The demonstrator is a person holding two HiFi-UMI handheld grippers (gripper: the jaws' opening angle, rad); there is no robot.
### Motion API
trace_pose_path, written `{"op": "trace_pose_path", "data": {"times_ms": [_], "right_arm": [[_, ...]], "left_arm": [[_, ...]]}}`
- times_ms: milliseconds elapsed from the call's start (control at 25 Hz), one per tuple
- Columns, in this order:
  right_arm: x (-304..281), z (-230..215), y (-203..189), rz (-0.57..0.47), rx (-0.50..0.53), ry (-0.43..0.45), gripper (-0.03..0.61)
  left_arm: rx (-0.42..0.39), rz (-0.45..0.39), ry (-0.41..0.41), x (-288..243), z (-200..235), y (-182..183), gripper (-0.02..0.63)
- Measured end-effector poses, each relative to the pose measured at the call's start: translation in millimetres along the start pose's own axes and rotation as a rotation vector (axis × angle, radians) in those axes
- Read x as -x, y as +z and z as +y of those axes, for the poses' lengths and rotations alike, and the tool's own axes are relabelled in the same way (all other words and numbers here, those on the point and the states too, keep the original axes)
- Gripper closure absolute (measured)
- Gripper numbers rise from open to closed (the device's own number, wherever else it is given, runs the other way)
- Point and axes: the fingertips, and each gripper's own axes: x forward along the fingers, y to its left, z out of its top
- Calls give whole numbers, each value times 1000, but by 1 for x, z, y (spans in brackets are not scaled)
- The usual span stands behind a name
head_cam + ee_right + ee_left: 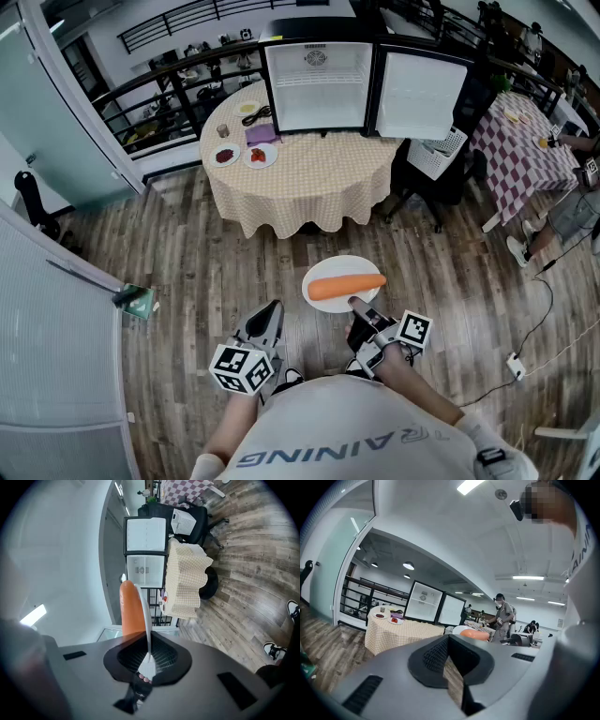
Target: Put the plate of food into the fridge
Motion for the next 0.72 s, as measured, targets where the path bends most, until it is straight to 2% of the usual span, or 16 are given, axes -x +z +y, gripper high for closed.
{"op": "trace_pose_path", "data": {"times_ms": [720], "right_arm": [[0,7,4,-20,6,27,545]], "left_arm": [[10,13,2,-2,2,-2,606]]}}
